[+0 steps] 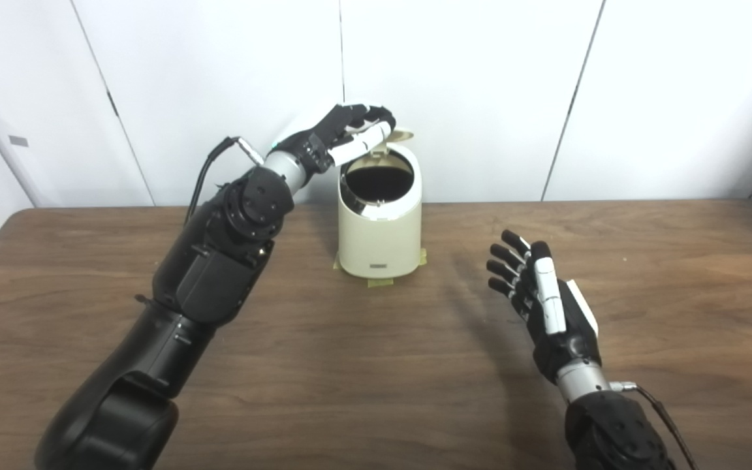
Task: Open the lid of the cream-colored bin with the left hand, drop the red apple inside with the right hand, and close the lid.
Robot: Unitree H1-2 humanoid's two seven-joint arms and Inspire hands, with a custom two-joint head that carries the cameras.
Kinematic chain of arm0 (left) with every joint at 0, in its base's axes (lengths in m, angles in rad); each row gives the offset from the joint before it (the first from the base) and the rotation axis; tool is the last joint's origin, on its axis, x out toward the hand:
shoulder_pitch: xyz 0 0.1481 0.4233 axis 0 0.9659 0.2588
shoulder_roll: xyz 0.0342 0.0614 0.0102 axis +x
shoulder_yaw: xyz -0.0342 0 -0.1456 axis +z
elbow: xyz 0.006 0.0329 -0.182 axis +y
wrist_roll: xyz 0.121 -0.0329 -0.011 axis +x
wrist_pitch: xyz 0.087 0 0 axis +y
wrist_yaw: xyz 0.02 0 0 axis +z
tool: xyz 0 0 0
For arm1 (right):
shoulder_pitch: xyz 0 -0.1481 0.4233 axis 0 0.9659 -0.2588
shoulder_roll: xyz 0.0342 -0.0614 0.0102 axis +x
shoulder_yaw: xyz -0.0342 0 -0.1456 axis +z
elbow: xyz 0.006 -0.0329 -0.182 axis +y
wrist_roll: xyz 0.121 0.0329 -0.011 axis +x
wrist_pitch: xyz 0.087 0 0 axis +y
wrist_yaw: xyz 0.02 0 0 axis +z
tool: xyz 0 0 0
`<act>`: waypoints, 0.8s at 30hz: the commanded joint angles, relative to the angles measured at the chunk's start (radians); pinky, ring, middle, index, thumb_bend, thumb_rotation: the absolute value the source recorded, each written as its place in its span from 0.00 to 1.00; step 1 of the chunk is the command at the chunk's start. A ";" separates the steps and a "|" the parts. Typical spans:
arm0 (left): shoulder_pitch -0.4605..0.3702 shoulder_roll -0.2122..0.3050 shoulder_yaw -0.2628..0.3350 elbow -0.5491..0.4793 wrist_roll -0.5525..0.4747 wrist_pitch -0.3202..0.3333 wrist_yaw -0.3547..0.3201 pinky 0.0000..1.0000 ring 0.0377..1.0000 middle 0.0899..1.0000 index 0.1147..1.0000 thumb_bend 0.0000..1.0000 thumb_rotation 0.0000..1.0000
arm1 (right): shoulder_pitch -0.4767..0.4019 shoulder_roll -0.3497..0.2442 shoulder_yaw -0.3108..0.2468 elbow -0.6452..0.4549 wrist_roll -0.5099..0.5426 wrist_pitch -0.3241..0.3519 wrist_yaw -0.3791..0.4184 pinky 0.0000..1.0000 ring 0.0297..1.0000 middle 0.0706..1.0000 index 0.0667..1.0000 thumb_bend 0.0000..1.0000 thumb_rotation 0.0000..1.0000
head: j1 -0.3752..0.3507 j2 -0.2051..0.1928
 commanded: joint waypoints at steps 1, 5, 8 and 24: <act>-0.066 0.016 0.000 -0.017 0.043 -0.041 0.013 0.82 0.85 0.85 0.81 0.37 0.82 | -0.042 -0.009 0.007 -0.022 -0.012 -0.043 0.004 0.80 0.81 0.82 0.86 0.57 1.00 | 0.001 0.002; -0.067 0.030 -0.025 -0.027 0.104 -0.035 -0.005 0.82 0.83 0.83 0.79 0.36 0.82 | -0.043 -0.011 0.008 -0.020 -0.012 -0.037 0.003 0.79 0.80 0.80 0.86 0.57 1.00 | 0.002 0.003; -0.064 0.042 -0.043 -0.035 0.152 -0.040 -0.019 0.98 0.85 0.82 0.79 0.39 0.85 | -0.042 -0.011 0.006 -0.022 -0.011 -0.033 0.002 0.79 0.79 0.79 0.85 0.57 1.00 | 0.002 0.006; -0.043 0.106 -0.145 -0.091 0.395 -0.107 -0.120 1.00 0.87 0.79 0.77 0.51 0.88 | -0.038 -0.027 0.013 -0.021 -0.016 -0.017 0.006 0.80 0.75 0.75 0.85 0.53 1.00 | 0.004 0.021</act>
